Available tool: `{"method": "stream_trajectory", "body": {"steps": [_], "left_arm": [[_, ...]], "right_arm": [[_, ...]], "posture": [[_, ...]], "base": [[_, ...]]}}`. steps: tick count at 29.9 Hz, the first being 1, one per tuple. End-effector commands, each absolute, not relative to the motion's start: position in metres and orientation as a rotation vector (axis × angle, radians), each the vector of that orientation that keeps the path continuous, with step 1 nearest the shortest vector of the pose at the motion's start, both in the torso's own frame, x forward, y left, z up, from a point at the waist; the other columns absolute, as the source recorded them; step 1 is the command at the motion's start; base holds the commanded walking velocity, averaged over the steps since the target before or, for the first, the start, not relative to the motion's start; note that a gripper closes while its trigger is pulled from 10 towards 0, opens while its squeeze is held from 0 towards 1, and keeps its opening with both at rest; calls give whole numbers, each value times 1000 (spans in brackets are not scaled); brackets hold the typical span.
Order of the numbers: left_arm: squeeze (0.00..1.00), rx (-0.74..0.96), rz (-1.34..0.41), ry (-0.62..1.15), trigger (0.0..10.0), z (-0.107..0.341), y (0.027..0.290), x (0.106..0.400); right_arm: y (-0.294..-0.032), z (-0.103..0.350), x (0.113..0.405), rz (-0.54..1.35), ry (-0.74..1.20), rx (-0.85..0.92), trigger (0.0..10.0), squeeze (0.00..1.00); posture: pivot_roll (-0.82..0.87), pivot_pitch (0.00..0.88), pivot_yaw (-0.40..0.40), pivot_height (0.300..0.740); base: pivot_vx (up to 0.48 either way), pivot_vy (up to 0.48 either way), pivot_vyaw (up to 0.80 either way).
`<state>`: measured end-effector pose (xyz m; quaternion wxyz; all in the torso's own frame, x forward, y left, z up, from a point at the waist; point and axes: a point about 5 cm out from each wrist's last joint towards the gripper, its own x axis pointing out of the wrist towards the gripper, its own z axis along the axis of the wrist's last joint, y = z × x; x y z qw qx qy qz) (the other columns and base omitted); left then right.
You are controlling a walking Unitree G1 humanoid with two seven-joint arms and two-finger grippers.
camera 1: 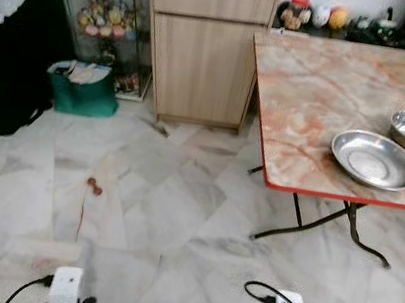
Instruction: Setting the table
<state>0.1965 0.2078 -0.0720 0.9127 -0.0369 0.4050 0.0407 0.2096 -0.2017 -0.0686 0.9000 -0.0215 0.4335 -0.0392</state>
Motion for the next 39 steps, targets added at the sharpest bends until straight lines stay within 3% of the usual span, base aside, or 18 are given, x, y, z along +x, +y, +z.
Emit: {"method": "stream_trajectory", "body": {"steps": [1,16,22,27,30,32,39], "left_arm": [[0,-80,113,874,10000,-76,214,188],[0,-100,213,798,10000,-59,239,208],[0,-123,233,800,10000,-63,238,202],[0,-155,250,804,10000,-69,230,194],[0,-162,238,814,10000,-73,225,187],[0,-124,167,850,10000,-79,218,178],[0,-86,160,830,10000,-72,233,185]], "right_arm": [[-195,-65,217,-71,871,-23,10000,0],[-192,-50,242,-82,802,18,10000,0],[-209,-46,243,-111,790,4,10000,0],[-229,-46,236,-114,808,-35,10000,0],[-240,-48,228,-137,827,-50,10000,0],[-262,-52,210,-215,864,-52,10000,0],[-271,-60,192,-266,908,-23,10000,0]], "posture": [[-62,0,38,740],[-77,0,92,740],[-49,0,40,740],[-33,0,23,740],[-63,0,47,740],[-97,0,89,740],[-138,0,97,740]], "base": [[0,0,0],[0,0,0],[0,0,0],[0,0,0],[0,0,0],[0,0,0],[0,0,0]]}}
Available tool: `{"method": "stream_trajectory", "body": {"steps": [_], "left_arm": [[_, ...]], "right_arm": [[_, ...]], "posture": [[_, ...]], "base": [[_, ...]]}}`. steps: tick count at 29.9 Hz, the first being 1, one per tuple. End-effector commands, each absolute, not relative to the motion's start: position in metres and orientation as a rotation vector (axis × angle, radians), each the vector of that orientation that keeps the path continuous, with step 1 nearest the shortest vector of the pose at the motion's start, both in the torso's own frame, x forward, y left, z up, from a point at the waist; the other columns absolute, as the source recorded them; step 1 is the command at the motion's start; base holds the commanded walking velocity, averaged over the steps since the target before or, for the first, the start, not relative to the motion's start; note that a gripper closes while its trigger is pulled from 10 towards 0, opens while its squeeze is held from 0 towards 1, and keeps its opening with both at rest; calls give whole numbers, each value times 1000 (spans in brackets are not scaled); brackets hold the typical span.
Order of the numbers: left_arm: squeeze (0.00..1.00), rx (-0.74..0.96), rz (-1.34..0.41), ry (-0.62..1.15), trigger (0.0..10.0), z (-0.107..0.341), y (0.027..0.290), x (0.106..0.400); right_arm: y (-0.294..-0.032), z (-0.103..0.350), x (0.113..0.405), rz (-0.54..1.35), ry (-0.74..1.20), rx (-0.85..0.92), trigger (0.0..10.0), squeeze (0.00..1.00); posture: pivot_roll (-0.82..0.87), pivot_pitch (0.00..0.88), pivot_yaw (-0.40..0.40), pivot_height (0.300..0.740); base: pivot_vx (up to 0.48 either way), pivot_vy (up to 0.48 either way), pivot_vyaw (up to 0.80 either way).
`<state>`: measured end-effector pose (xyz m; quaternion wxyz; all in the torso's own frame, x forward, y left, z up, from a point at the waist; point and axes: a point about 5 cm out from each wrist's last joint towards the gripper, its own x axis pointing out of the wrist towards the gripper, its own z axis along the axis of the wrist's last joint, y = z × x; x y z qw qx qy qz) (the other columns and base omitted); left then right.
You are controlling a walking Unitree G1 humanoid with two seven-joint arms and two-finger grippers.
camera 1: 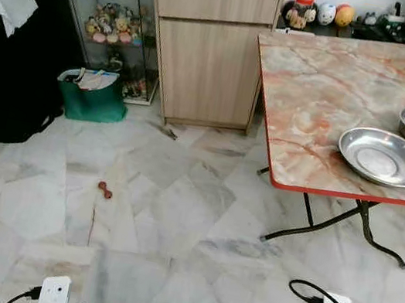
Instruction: Setting the table
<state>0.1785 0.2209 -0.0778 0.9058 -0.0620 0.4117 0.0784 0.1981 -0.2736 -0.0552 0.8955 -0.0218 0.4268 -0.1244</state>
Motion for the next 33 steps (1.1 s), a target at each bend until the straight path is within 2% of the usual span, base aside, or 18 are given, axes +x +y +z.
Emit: {"method": "stream_trajectory", "body": {"steps": [1,4,8,15,20,25,29,33], "left_arm": [[0,-75,159,818,10000,-68,237,190],[0,-76,191,773,10000,-60,247,200],[0,-69,230,740,10000,-54,262,200],[0,-56,265,765,10000,-59,274,180],[0,-64,279,781,10000,-64,272,171],[0,-47,243,841,10000,-71,268,160],[0,-59,268,841,10000,-69,271,163],[0,-63,239,823,10000,-66,259,180]], "right_arm": [[-271,-63,187,-271,927,-18,10000,0],[-262,-72,175,-252,974,-5,10000,0],[-247,-81,165,-217,1015,10,10000,0],[-237,-86,158,-172,1029,11,10000,0],[-240,-87,153,-161,1039,-8,10000,0],[-243,-86,154,-196,1020,4,10000,0],[-242,-86,156,-224,1008,23,10000,0],[-240,-85,160,-243,1007,34,10000,0]], "posture": [[-138,0,97,740],[-33,0,30,740],[6,0,30,740],[58,0,19,740],[81,0,30,740],[30,0,66,740],[-11,0,64,740],[-36,0,66,740]], "base": [[0,0,0],[0,0,0],[0,0,0],[0,0,0],[0,0,0],[0,0,0],[0,0,0],[0,0,0]]}}
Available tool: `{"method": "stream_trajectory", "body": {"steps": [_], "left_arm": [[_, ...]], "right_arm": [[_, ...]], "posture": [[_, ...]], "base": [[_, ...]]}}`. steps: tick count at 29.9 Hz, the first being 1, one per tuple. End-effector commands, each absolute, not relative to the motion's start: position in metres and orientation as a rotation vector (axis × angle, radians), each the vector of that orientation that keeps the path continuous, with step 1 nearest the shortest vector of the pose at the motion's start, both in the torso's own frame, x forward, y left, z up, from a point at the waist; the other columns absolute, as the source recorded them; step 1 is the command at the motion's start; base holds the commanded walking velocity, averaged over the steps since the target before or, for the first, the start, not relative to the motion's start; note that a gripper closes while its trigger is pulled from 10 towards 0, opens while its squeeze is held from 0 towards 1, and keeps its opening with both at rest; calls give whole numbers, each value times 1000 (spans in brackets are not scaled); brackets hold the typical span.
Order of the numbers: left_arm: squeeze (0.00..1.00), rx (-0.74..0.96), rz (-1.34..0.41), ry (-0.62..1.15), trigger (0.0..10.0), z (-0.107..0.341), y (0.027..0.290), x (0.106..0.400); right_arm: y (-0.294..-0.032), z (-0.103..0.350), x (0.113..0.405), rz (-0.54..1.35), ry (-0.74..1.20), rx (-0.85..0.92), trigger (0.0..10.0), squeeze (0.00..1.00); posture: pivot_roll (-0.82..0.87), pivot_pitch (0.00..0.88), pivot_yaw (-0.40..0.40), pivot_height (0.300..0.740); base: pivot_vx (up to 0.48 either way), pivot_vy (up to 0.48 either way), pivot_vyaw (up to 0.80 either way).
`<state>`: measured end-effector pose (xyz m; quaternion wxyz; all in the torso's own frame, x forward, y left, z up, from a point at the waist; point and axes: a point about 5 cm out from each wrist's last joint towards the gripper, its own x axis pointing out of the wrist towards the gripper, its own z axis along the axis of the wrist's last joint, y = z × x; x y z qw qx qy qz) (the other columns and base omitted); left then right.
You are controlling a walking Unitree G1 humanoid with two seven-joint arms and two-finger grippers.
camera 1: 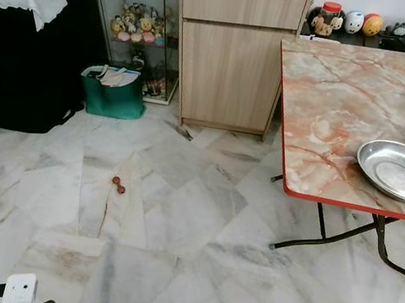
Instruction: Setting the table
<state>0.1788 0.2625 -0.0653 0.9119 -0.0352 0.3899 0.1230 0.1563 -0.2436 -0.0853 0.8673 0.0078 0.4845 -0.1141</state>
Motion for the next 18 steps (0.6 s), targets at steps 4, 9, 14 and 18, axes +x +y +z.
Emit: {"method": "stream_trajectory", "body": {"steps": [4,9,14,18], "left_arm": [[0,-40,184,800,10000,-62,249,194],[0,-14,168,823,10000,-64,250,192],[0,-29,190,831,10000,-66,251,187],[0,-36,203,834,10000,-67,251,185]], "right_arm": [[-240,-82,168,-249,996,34,10000,0],[-244,-78,174,-280,980,54,10000,0],[-247,-76,177,-283,975,56,10000,0],[-248,-75,179,-278,973,53,10000,0]], "posture": [[-58,0,82,740],[-77,0,93,740],[-53,0,77,740],[-42,0,71,740]], "base": [[0,0,0],[0,-75,0],[0,-480,0],[0,-480,0]]}}
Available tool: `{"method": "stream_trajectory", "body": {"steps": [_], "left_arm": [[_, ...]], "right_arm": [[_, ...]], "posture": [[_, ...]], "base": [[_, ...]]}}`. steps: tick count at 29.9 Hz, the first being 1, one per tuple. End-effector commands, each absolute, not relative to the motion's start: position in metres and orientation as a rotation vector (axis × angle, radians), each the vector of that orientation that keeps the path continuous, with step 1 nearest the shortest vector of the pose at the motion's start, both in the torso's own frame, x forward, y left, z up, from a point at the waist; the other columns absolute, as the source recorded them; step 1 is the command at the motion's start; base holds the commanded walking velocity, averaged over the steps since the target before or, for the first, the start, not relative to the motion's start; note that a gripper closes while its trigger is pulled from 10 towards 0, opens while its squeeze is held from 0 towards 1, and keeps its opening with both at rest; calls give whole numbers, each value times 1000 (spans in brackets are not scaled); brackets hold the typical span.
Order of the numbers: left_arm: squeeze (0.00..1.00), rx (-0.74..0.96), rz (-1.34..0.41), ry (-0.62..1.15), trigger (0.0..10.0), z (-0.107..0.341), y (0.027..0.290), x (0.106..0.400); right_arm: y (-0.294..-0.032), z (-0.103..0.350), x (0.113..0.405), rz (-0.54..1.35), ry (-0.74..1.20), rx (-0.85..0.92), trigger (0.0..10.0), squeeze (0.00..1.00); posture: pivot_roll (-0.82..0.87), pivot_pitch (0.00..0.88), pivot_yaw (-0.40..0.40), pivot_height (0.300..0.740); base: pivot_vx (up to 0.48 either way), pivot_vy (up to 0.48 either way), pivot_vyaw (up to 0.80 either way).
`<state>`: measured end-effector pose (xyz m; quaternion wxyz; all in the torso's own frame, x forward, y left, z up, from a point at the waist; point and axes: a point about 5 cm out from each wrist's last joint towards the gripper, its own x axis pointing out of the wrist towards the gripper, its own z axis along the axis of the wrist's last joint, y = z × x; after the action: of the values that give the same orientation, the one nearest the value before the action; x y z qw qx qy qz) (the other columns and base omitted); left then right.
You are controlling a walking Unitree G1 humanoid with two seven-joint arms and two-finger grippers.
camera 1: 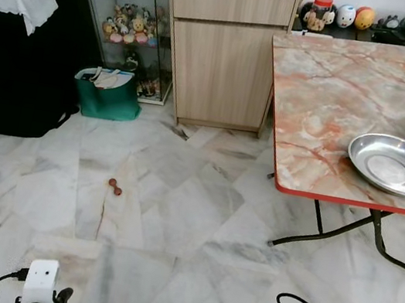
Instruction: Setting the table
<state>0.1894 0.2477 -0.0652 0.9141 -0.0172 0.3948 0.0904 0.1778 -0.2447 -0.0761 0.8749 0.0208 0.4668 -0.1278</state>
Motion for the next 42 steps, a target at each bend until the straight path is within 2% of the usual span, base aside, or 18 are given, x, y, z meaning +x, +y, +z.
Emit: {"method": "stream_trajectory", "body": {"steps": [1,14,29,42], "left_arm": [[0,-36,203,834,10000,-67,250,185],[0,-49,213,835,10000,-69,249,182],[0,-40,199,836,10000,-69,247,182],[0,-58,188,817,10000,-70,242,184]], "right_arm": [[-248,-75,179,-278,973,53,10000,0],[-247,-65,200,-258,940,34,10000,0],[-222,-60,220,-226,914,46,10000,0],[-218,-57,225,-218,891,49,10000,0]], "posture": [[-42,0,71,740],[-29,0,52,740],[-23,0,52,740],[-24,0,46,740]], "base": [[0,-480,0],[0,-473,0],[0,-407,0],[0,0,0]]}}
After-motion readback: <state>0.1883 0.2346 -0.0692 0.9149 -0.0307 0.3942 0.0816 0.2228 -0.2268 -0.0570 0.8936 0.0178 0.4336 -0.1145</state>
